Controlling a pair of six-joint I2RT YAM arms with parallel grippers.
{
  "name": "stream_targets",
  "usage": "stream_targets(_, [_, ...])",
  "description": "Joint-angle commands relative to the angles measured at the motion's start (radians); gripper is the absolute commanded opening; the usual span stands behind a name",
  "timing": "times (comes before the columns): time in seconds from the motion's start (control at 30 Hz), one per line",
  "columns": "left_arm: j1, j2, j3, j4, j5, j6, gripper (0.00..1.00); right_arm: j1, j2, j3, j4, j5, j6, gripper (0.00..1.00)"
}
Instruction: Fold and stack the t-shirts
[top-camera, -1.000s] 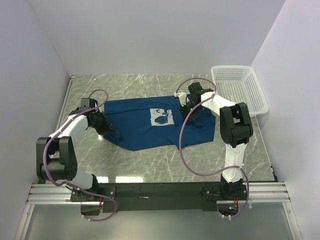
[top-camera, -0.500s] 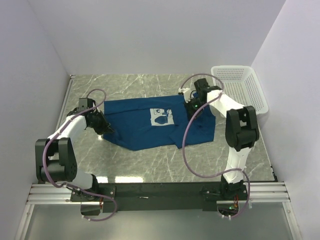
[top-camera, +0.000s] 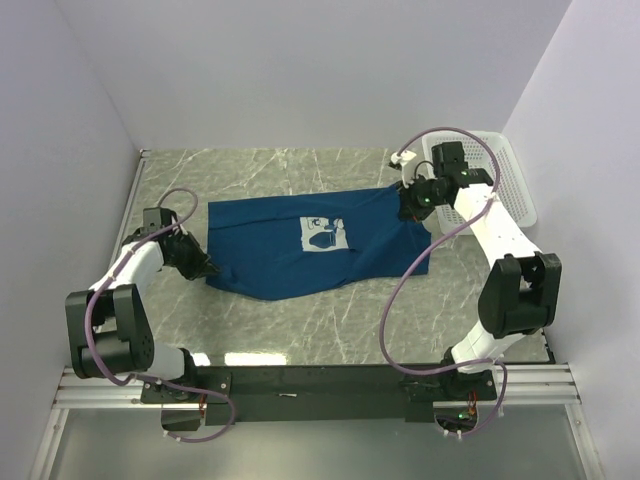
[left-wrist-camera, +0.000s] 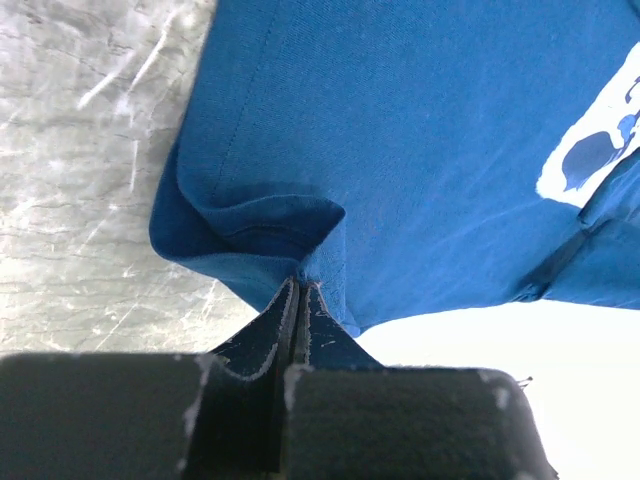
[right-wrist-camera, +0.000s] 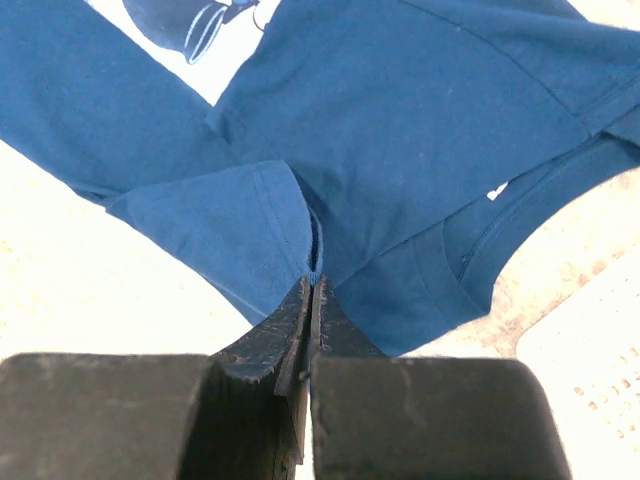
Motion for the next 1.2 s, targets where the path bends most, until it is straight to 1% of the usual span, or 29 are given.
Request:
stream_targets(0.0, [0.024, -0.032, 0.008, 0.001, 0.035, 0.005, 0.01, -0.015, -0.012, -0.011, 0.01, -0.017, -0.016, 0.0])
stream_targets(0.2, [0.049, -0.024, 0.008, -0.008, 0.049, 0.022, 0.01, -0.019, -0.034, -0.004, 0.013, -0.054, -0.026, 0.0])
stream_targets(0.3, [0.05, -0.022, 0.006, -0.005, 0.061, 0.025, 0.01, -0.018, -0.048, 0.026, -0.021, -0.144, -0.042, 0.0])
stream_targets(0.33, [0.05, -0.018, 0.006, -0.003, 0.066, 0.025, 0.01, -0.012, -0.051, 0.038, -0.103, -0.252, -0.096, 0.0])
stream_targets(0.37, [0.052, -0.018, 0.006, 0.0, 0.07, 0.025, 0.01, -0.002, -0.052, 0.053, -0.181, -0.312, -0.161, 0.0])
stream_targets(0.4, [0.05, -0.015, 0.006, -0.003, 0.072, 0.027, 0.01, 0.008, -0.061, 0.072, -0.282, -0.377, -0.382, 0.0])
stream_targets(0.43, [0.052, -0.013, 0.008, -0.002, 0.075, 0.028, 0.01, 0.04, -0.074, 0.066, -0.493, -0.428, -0.506, 0.0])
stream_targets(0.47, [0.052, -0.012, 0.009, -0.002, 0.077, 0.028, 0.01, 0.056, -0.087, 0.049, -0.593, -0.422, -0.636, 0.0])
stream_targets(0.5, [0.052, -0.009, 0.011, -0.003, 0.077, 0.032, 0.01, 0.073, -0.131, -0.023, -0.655, -0.398, -0.768, 0.01])
stream_targets(0.53, [0.052, -0.005, 0.016, -0.005, 0.077, 0.035, 0.01, 0.09, -0.164, -0.078, -0.668, -0.361, -0.791, 0.01])
stream_targets(0.57, [0.05, -0.002, 0.016, -0.005, 0.08, 0.036, 0.01, 0.119, -0.204, -0.142, -0.645, -0.245, -0.8, 0.01])
stream_targets(0.6, [0.05, -0.001, 0.017, -0.006, 0.077, 0.039, 0.01, 0.128, -0.291, -0.281, -0.606, -0.189, -0.777, 0.02])
stream_targets(0.63, [0.05, 0.002, 0.02, -0.006, 0.078, 0.041, 0.01, 0.131, -0.34, -0.352, -0.485, -0.113, -0.754, 0.02])
stream_targets(0.67, [0.05, 0.004, 0.019, -0.005, 0.08, 0.041, 0.01, 0.133, -0.421, -0.42, -0.419, -0.048, -0.725, 0.02])
stream_targets(0.7, [0.052, 0.005, 0.019, -0.003, 0.081, 0.041, 0.01, 0.125, -0.455, -0.518, -0.365, 0.062, -0.701, 0.01])
stream_targets(0.73, [0.05, 0.013, 0.016, 0.001, 0.083, 0.042, 0.01, 0.114, -0.483, -0.554, -0.293, 0.096, -0.697, 0.0])
stream_targets(0.8, [0.05, 0.019, 0.017, 0.001, 0.087, 0.042, 0.01, 0.084, -0.531, -0.603, -0.243, 0.144, -0.693, 0.0])
stream_targets(0.9, [0.052, 0.021, 0.019, 0.0, 0.084, 0.045, 0.01, 0.077, -0.583, -0.619, -0.216, 0.156, -0.696, 0.01])
stream_targets(0.97, [0.052, 0.018, 0.023, -0.005, 0.081, 0.045, 0.01, 0.076, -0.606, -0.626, -0.208, 0.156, -0.704, 0.04])
stream_targets(1.0, [0.05, 0.016, 0.02, -0.003, 0.081, 0.045, 0.01, 0.077, -0.607, -0.631, -0.208, 0.155, -0.707, 0.07])
stream_targets(1.03, [0.05, 0.015, 0.02, -0.003, 0.083, 0.044, 0.01, 0.079, -0.603, -0.631, -0.212, 0.158, -0.704, 0.14])
stream_targets(1.1, [0.05, 0.015, 0.02, 0.0, 0.084, 0.045, 0.01, 0.077, -0.578, -0.628, -0.199, 0.158, -0.661, 0.2])
stream_targets(1.13, [0.05, 0.015, 0.02, 0.001, 0.086, 0.045, 0.01, 0.074, -0.571, -0.623, -0.187, 0.144, -0.644, 0.29])
stream_targets(1.17, [0.052, 0.016, 0.02, 0.001, 0.087, 0.045, 0.01, 0.071, -0.566, -0.614, -0.183, 0.127, -0.616, 0.32])
